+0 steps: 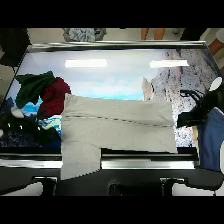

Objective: Fold the shirts.

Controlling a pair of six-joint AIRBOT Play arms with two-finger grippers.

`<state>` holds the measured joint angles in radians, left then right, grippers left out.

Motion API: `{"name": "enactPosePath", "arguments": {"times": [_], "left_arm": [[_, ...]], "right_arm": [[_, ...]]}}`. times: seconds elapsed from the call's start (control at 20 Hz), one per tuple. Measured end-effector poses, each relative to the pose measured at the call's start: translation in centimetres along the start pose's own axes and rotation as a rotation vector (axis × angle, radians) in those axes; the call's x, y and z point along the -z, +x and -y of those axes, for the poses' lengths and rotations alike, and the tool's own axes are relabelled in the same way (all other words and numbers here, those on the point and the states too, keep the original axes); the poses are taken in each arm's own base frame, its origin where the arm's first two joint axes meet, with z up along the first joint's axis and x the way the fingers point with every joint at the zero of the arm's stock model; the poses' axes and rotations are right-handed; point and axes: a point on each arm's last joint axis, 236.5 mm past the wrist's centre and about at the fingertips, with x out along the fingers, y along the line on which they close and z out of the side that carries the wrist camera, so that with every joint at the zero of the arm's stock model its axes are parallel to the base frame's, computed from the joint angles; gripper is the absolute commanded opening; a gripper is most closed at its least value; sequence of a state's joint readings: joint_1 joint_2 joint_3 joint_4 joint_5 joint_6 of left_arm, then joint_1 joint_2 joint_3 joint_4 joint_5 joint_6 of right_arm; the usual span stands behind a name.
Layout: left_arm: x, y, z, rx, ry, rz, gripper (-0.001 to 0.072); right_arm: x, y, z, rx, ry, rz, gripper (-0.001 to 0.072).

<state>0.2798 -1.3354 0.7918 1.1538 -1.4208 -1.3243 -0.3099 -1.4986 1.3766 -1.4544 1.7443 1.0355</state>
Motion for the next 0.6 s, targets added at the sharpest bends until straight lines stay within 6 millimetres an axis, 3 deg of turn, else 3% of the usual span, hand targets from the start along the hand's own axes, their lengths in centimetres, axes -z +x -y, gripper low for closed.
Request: {"name": "enactPosePath", "arguments": {"times": [0.15, 0.25, 0.3, 0.35, 0.4, 0.6], "left_arm": [[2.8, 3.2, 1.0, 0.083, -0.027, 0.014, 0.0481], [3.3, 4.4, 1.7, 0.113, -0.028, 0.034, 0.0367], [3.4, 4.9, 1.9, 0.123, -0.027, 0.042, 0.0305], [3.5, 5.2, 2.0, 0.125, -0.026, 0.046, 0.0092], [3.5, 5.5, 1.6, 0.109, -0.021, 0.056, 0.0035], [3.6, 5.9, 1.9, 0.119, -0.014, 0.064, 0.0034]], "right_arm": [[1.3, 0.7, -0.3, -0.001, 0.007, -0.003, 0.0609], [2.2, 1.5, -0.7, -0.006, 0.009, -0.014, 0.0611], [2.7, 2.1, -0.9, -0.009, 0.01, -0.024, 0.0615], [3.3, 2.8, -1.1, -0.013, 0.013, -0.034, 0.0667], [3.9, 3.8, -1.2, -0.016, 0.016, -0.044, 0.0677], [5.8, 7.8, -2.3, -0.051, 0.029, -0.073, 0.0677]]}}
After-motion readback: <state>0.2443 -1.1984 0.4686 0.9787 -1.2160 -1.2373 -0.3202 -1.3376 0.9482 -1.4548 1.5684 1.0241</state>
